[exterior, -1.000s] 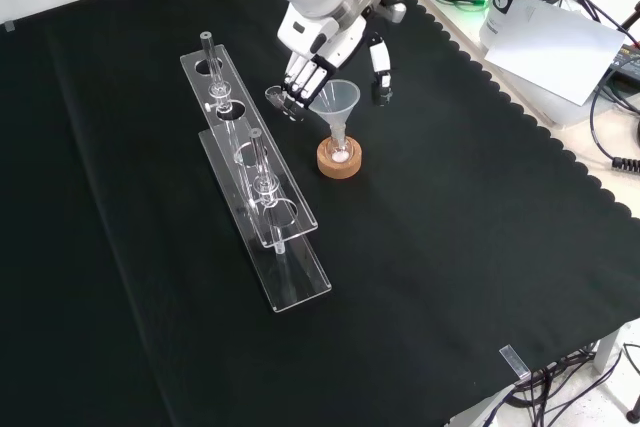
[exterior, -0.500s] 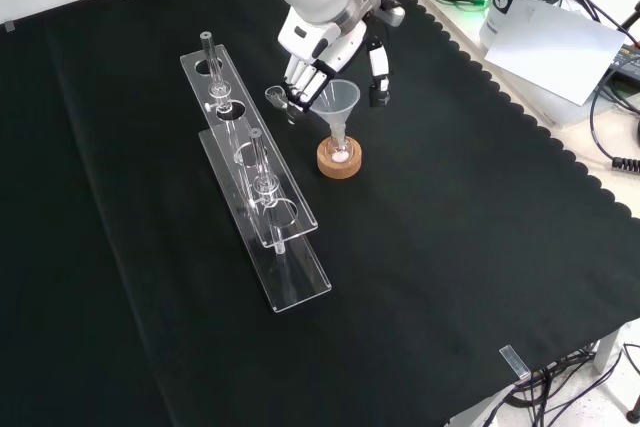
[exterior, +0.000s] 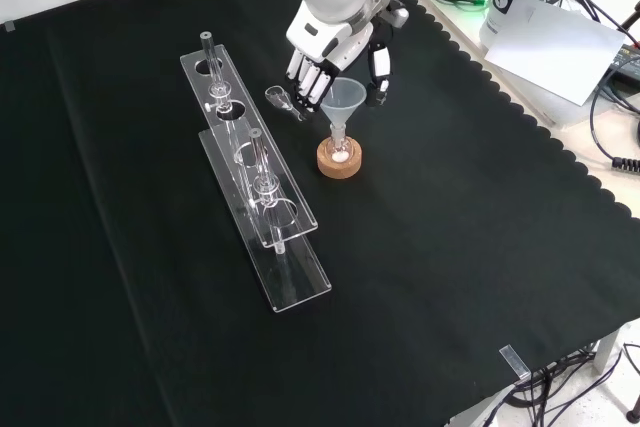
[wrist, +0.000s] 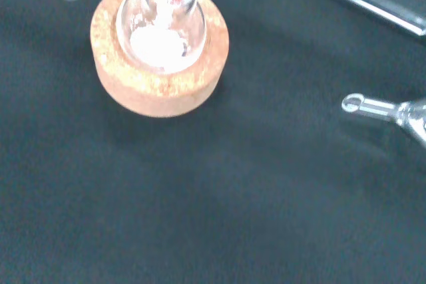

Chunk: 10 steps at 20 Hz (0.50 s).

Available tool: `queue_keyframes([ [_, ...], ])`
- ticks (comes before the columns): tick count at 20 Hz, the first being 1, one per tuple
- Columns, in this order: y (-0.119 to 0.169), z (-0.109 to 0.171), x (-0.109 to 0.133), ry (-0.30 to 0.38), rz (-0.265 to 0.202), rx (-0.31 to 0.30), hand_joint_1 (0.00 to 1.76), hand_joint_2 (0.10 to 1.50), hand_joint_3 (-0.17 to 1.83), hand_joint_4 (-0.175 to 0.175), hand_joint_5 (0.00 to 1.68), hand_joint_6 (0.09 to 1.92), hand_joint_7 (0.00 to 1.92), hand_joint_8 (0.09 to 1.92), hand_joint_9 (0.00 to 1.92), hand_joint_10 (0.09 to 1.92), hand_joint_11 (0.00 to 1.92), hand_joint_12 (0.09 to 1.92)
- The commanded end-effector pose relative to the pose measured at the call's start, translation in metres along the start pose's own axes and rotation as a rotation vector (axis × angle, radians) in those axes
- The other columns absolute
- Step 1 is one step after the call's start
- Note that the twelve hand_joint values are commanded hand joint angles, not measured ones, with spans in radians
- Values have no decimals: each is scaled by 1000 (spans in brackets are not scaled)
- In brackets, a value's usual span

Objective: Remove the funnel from the round-bottom flask.

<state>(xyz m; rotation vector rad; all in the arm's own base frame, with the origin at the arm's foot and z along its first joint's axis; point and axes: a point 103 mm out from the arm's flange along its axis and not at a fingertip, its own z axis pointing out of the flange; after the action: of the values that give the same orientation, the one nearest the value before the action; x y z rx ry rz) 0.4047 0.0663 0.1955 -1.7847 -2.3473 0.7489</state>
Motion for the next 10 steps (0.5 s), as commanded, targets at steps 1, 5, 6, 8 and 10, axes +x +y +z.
queue_keyframes([
  [1, -6, -17, 3, -36, -11, -50, 797, 662, 507, -13, 581, 588, 540, 641, 941, 419, 686, 1260],
  [5, -11, -30, 1, -44, -17, -19, 801, 659, 525, -10, 559, 713, 550, 649, 957, 412, 695, 1258],
  [6, -13, -33, 0, -46, -16, -9, 802, 659, 527, -10, 557, 723, 551, 651, 958, 412, 695, 1257],
  [8, -15, -39, -2, -45, -13, 23, 802, 658, 530, -10, 555, 732, 552, 653, 959, 413, 696, 1257],
  [10, -18, -45, -4, -48, -12, 55, 801, 657, 531, -10, 554, 737, 552, 654, 958, 413, 696, 1257],
])
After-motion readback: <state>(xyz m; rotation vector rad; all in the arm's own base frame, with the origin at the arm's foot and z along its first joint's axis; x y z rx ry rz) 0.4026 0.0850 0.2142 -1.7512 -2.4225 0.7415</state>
